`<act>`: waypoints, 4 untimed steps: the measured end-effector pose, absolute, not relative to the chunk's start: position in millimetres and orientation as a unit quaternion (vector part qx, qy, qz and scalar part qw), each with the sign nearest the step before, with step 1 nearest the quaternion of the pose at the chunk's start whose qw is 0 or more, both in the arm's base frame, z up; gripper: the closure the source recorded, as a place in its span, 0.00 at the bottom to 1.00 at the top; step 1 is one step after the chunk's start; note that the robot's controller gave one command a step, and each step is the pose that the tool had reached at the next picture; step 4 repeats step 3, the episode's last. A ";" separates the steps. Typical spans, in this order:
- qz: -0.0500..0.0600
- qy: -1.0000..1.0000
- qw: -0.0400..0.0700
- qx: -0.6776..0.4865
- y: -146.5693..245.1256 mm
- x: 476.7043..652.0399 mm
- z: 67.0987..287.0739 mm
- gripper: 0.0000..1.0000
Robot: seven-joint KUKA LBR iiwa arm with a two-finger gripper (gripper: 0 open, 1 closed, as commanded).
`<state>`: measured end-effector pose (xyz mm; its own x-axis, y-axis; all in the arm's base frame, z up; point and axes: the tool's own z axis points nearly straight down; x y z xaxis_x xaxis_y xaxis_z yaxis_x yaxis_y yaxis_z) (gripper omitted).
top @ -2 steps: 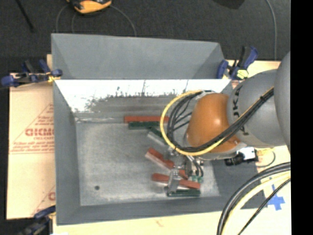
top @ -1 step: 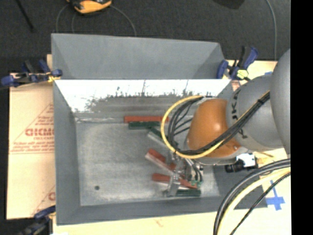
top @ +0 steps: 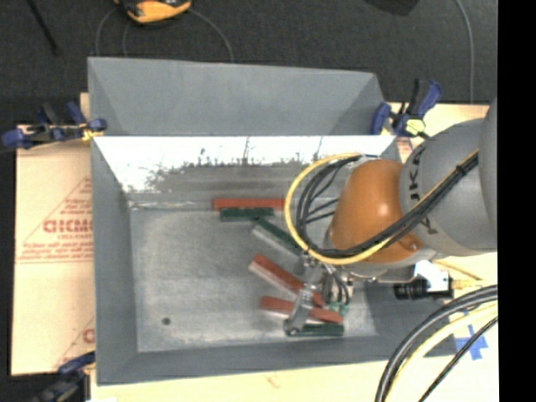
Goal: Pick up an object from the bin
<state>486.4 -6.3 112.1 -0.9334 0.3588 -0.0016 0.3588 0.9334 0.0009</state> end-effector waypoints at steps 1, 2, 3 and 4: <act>0.000 0.977 0.003 0.212 -10.0 486.8 77.4 0.00; 0.002 0.964 0.014 0.265 -9.6 490.7 63.8 1.00; 0.002 0.962 0.014 0.272 -9.3 490.1 65.4 1.00; 0.002 0.962 0.014 0.272 -9.3 490.1 65.4 1.00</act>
Offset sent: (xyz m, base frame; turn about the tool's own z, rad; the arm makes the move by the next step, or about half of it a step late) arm -0.0060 0.0019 -0.0421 0.2554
